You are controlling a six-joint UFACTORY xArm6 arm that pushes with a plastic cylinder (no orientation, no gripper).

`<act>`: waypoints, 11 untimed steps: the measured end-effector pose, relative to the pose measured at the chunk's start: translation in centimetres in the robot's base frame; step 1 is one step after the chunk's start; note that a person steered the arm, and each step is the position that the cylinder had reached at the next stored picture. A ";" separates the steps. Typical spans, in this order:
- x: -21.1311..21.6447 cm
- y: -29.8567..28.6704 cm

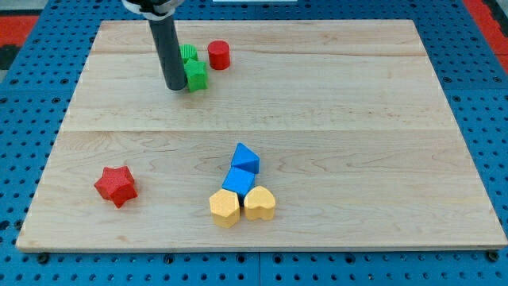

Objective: Push the red star to the bottom left of the green star

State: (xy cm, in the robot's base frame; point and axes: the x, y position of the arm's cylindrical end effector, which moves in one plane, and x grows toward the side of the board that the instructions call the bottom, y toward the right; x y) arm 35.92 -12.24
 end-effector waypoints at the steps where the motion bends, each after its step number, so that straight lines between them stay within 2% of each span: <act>1: 10.2 -3.9; 2: 17.1 0.2; 3: 23.0 0.1; 4: 19.6 -6.2; 5: 12.9 -6.2; 6: 19.4 -7.5; 7: 20.2 -13.3; 8: 14.0 -13.7; 9: 12.0 -7.8; 11: 16.3 -5.7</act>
